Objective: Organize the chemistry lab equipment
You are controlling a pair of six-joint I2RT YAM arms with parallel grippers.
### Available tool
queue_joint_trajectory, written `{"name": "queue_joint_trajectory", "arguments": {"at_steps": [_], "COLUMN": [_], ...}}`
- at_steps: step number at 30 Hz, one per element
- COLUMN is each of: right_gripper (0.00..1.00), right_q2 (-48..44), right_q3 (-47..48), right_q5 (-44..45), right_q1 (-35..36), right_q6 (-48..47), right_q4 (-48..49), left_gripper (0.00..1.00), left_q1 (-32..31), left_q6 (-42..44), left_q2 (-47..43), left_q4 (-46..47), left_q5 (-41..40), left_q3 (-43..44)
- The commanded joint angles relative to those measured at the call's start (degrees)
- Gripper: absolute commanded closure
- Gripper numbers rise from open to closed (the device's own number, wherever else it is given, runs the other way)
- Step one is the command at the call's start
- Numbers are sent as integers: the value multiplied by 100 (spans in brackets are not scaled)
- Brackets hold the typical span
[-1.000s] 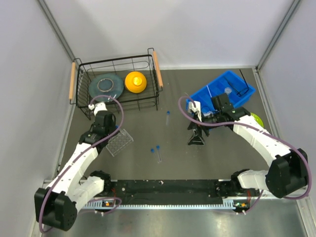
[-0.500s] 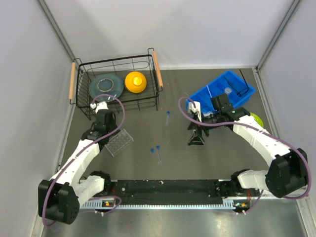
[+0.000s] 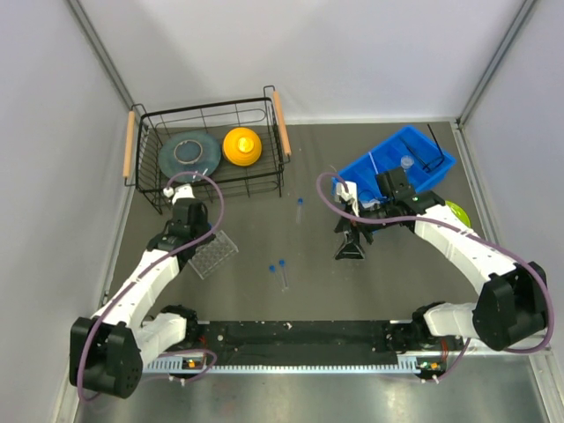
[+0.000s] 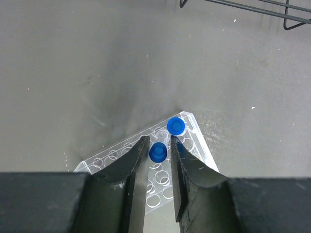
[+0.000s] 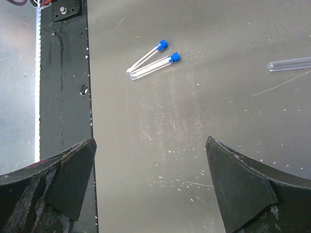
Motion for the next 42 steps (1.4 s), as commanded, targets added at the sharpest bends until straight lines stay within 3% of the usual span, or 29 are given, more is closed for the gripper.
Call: {"name": "queue_joint_trajectory", "arguments": {"at_steps": [1,9,14,21,26,30,34,36,40,42], "right_gripper": [4,4,4,4,5,4,4,4,5,15], "right_q2": [40,67,75,303,707,1076,1796,2270,2922,3176], "right_q3": [-7,-7,-42,220,704,1108,1548,1793,2111,2259], "right_q5": [-182,-199,-208,-157,1091,2931,4930,5659,6330,6489], "right_q1": [-53,-44,-53,26,544,1438,1993,2074,2127,2127], "right_q6": [-165,-209,-279,299,1299,2223,3846,4167,4571,4642], "right_q4": [46,19,10,177,449,1194,1767,1926,2364,2480], "left_gripper": [69,52,46,22,1,1,1,1,1,1], "left_q1": [34,34,43,52,52,52,52,52,52,52], "left_q6": [-20,-38,-20,-63,-169,-388,-635,-714,-662,-574], "left_q2": [-71,-352,-686,-1670,-2663,-3410,-4104,-4350,-4562,-4598], "left_q4": [168,-60,-437,-1131,-1615,-1800,-2073,-2169,-2310,-2311], "left_q5": [58,23,-30,-232,-154,136,295,382,383,383], "left_q3": [-40,30,241,513,584,470,426,452,549,575]}}
